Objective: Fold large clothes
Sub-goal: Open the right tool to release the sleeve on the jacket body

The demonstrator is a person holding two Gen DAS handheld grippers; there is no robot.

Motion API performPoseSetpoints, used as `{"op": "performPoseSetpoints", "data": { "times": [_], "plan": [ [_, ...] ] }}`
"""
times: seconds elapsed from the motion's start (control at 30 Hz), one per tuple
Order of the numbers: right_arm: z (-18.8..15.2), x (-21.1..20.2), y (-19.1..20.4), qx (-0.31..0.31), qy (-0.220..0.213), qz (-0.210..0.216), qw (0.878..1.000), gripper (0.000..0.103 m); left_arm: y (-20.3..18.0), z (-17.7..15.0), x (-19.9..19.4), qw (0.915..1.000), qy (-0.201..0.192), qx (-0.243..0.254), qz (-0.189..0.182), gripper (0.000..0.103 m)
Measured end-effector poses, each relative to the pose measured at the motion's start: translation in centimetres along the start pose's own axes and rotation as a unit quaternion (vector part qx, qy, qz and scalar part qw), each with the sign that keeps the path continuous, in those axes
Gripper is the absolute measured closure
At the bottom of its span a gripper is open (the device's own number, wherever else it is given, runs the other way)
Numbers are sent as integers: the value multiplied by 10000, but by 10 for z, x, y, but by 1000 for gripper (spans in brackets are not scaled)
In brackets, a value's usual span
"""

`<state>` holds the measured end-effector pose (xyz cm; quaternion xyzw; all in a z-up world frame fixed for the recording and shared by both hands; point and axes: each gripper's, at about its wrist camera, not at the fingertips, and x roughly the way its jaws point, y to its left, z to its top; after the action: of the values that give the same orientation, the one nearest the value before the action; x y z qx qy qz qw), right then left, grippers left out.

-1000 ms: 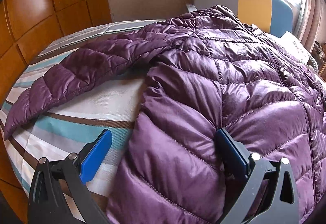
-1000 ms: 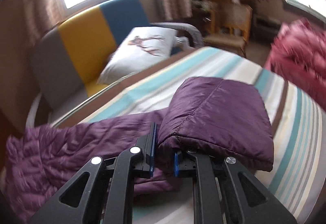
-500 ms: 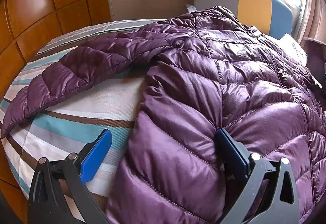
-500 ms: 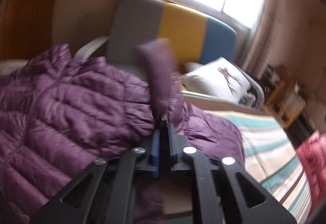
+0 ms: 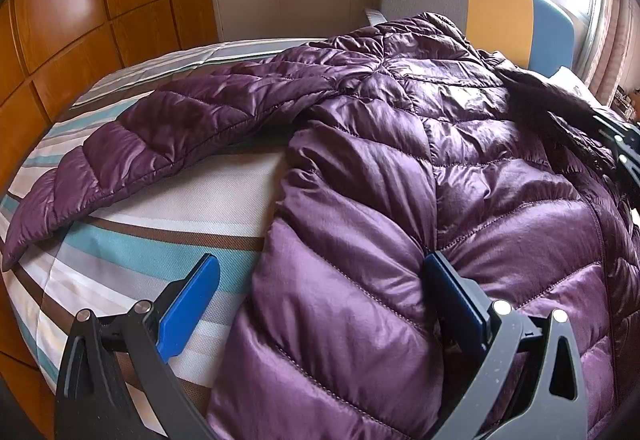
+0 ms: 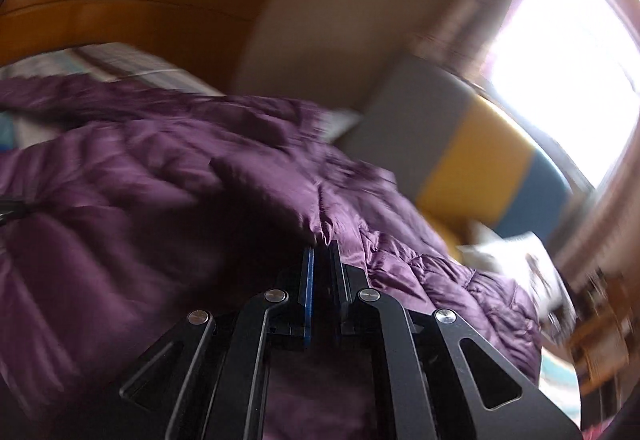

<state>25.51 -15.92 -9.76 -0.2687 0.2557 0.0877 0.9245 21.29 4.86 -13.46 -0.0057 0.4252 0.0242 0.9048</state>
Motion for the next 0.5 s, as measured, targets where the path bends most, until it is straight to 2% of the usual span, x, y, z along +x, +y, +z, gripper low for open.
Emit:
{"op": "performPoseSetpoints", "data": {
  "times": [0.07,0.13,0.2,0.27,0.3,0.33,0.37,0.4,0.43,0.5],
  "plan": [
    [2,5,8,-105,78,342,9993,96,-1,0,0,10000,-5,10,20,2],
    [1,15,16,-262,339,700,9966,96,-2,0,0,10000,-9,30,56,2],
    [-3,21,24,-434,596,837,9938,96,-5,1,-1,9999,-1,68,107,2],
    [-4,20,23,-425,650,879,9931,90,-7,2,-2,9998,30,96,157,2],
    [-3,18,21,-358,663,982,9923,76,-9,5,-3,9997,68,114,201,2],
    [-4,11,19,-254,616,1035,9924,49,-10,8,-4,9996,120,141,233,2],
    [-5,2,15,-159,499,971,9939,38,-12,11,-5,9995,154,170,238,2],
    [-6,-5,12,-67,373,940,9948,34,-14,16,-7,9993,174,206,242,2],
    [-9,-17,4,125,246,974,9949,34,-16,23,-13,9994,74,198,257,2],
    [-16,-30,-16,703,221,710,9947,34,-22,37,-25,9994,-251,126,191,2]
  ]
}}
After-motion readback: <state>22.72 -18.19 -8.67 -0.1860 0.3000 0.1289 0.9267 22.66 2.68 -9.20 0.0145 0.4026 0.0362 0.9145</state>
